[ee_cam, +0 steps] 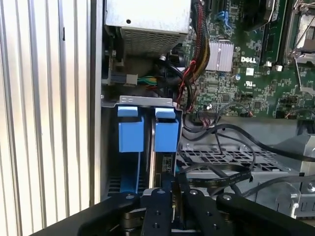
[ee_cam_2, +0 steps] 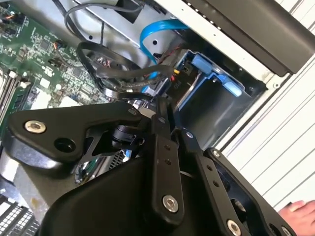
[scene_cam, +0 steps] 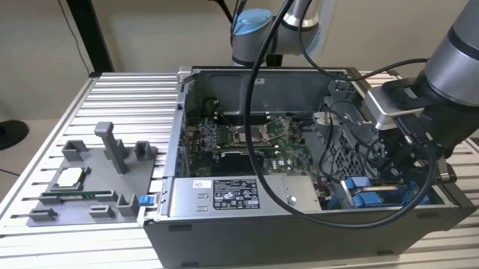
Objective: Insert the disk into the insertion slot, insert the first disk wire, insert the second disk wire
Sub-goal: 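Insert the second disk wire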
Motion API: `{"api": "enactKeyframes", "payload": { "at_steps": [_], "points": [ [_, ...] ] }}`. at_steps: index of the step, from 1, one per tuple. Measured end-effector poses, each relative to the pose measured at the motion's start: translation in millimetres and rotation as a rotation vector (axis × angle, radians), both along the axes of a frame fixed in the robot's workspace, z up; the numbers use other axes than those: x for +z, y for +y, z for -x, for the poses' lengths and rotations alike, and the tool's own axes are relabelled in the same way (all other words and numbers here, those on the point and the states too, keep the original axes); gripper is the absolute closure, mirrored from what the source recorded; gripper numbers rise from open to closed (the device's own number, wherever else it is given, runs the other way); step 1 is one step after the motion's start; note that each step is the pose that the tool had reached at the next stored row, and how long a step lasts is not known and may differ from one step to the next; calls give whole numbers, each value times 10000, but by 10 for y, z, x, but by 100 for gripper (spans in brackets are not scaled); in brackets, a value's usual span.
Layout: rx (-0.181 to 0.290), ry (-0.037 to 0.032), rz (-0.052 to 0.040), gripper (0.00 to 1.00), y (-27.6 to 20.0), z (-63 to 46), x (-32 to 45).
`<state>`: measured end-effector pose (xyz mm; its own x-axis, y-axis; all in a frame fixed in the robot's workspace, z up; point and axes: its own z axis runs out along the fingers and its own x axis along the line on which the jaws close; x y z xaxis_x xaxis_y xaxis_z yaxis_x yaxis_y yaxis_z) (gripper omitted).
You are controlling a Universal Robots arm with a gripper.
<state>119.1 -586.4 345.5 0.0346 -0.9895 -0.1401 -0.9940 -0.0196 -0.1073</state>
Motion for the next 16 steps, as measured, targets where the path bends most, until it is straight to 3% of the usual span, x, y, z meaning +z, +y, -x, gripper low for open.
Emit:
{"api": "enactKeyframes", "payload": {
  "at_steps": [4,6,10,16],
  "points": [
    [0,-148,4,100,8,0,-25],
    [-1,-185,13,100,8,0,-29],
    [1,-190,42,100,8,1,-36],
    [3,-190,162,100,8,7,-52]
  ]
}}
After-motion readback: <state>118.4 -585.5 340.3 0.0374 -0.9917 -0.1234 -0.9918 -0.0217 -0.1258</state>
